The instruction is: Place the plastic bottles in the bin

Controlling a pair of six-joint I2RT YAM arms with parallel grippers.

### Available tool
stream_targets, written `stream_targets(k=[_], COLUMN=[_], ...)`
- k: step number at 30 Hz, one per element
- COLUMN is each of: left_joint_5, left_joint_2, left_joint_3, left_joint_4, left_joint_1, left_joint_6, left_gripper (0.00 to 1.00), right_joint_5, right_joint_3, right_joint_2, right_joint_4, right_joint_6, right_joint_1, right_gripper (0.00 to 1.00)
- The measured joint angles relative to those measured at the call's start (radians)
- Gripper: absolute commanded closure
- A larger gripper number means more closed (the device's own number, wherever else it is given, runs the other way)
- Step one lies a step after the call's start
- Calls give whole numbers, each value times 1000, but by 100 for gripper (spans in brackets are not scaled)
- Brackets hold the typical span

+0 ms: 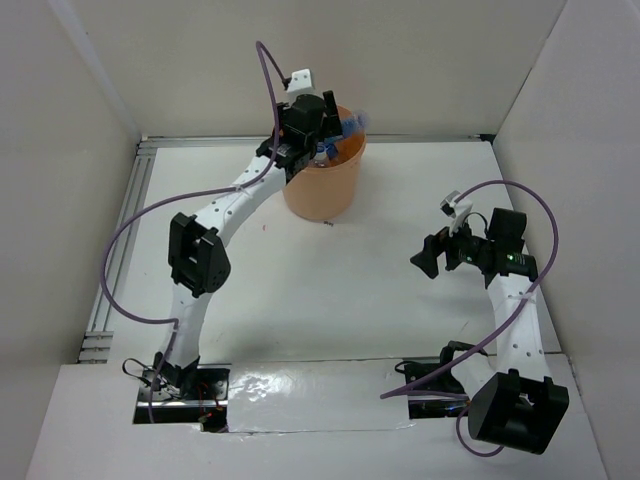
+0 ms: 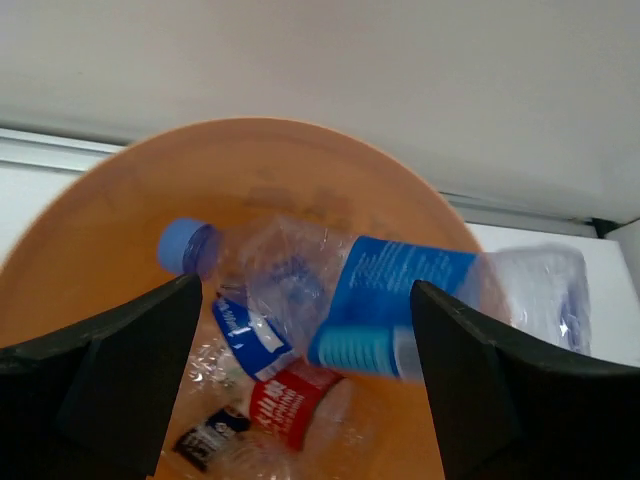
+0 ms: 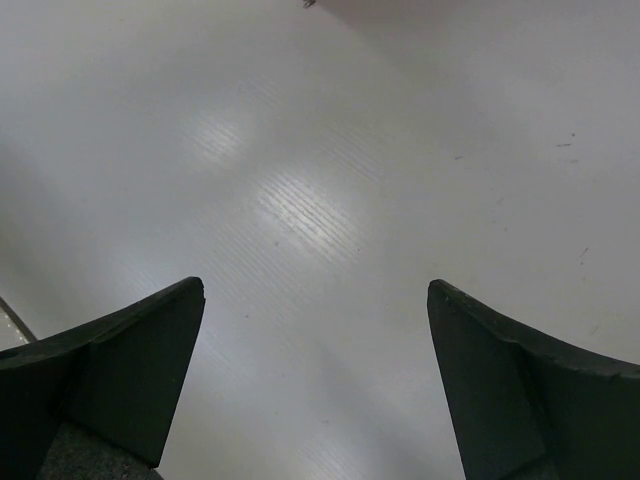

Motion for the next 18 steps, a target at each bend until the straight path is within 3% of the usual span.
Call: stream_targets(k=[6,10,14,18], left_joint_5=[25,47,175,378], left_joint_2=[-26,-138,-411,-820], left_joint_3=[-9,-116,-400,-806], left_joint_4=[2,52,110,177], left_joint_1=[52,43,-20,-69], left_joint_6=[-6,39,163,234], left_gripper=[0,0,0,0], right_joint_5=[-14,-13,31,137], right_joint_3=[0,0,0,0], right_joint_2=[-3,-5,-11,-25], right_joint_4=[-9,-11,-4,19], right_joint_6=[10,17,95,191], right_joint_1=[0,0,0,-1], right_gripper=[1,1,1,1])
